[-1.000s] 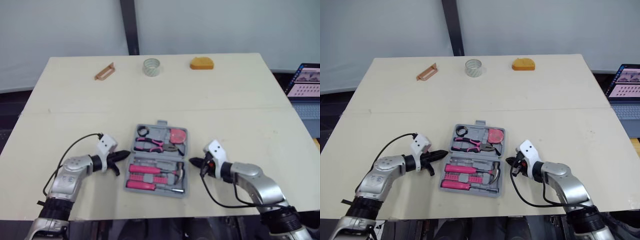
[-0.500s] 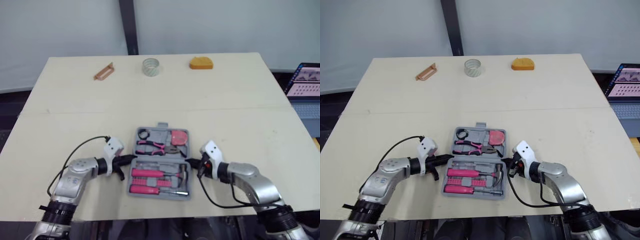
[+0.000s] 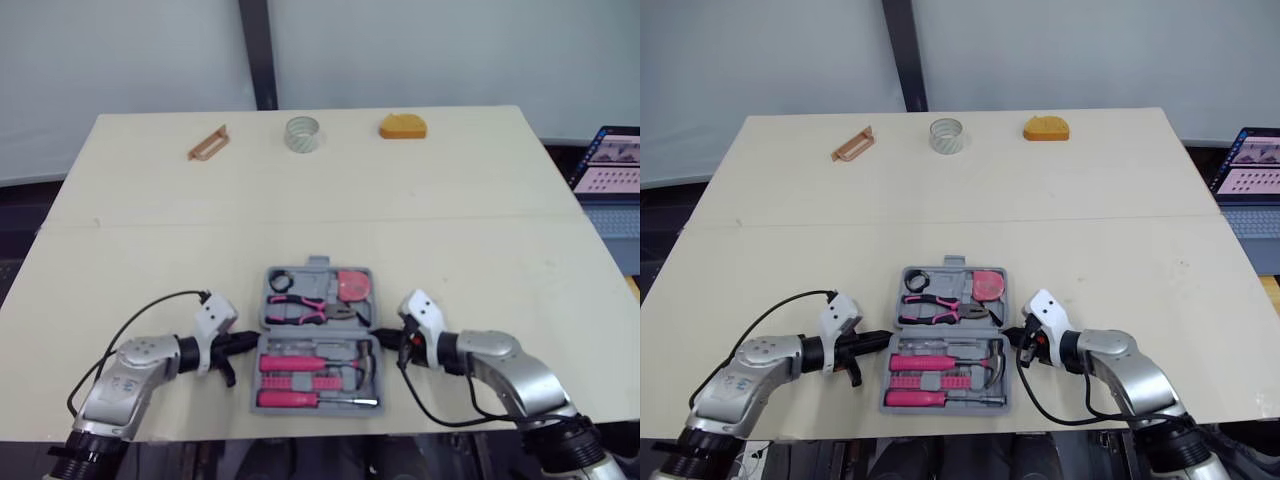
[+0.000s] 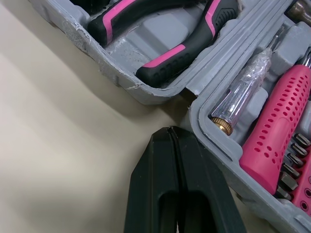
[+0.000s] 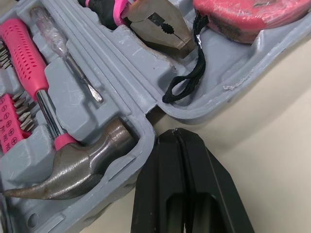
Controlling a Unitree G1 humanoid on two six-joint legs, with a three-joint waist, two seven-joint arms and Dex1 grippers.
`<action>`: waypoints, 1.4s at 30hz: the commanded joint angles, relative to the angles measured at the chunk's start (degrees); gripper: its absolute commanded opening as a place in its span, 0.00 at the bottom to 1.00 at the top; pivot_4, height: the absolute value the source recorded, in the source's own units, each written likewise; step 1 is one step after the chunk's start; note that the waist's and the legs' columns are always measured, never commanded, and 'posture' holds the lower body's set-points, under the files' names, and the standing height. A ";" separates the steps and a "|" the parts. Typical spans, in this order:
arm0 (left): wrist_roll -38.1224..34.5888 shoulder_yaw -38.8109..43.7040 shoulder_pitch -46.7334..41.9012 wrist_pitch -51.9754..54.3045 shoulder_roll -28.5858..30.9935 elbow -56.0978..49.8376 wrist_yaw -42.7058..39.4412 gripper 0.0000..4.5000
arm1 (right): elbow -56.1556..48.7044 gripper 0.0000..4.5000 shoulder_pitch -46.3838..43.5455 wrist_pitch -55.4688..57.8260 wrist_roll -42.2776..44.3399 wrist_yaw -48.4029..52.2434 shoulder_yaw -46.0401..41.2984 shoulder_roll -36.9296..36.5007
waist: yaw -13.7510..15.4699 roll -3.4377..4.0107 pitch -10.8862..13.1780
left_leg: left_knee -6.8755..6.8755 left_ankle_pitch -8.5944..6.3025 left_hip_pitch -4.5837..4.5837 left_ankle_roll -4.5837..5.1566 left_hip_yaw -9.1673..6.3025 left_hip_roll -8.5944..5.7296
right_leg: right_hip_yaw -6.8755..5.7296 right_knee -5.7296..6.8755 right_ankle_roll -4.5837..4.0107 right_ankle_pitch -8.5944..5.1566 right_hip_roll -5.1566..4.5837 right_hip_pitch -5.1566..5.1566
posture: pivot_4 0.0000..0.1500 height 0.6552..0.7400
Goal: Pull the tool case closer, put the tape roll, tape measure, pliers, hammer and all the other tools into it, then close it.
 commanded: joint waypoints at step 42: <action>-2.53 -1.25 4.75 3.78 1.29 -6.75 -1.20 0.01 | -5.97 0.01 1.77 3.13 3.19 3.01 0.89 -3.42 | 0.12 0.00 0.00 | 0.00 -0.01 0.00 0.00 0.01 0.00 | 0.03 -0.01 0.00 0.00 0.00 0.01 | 1.00 1.00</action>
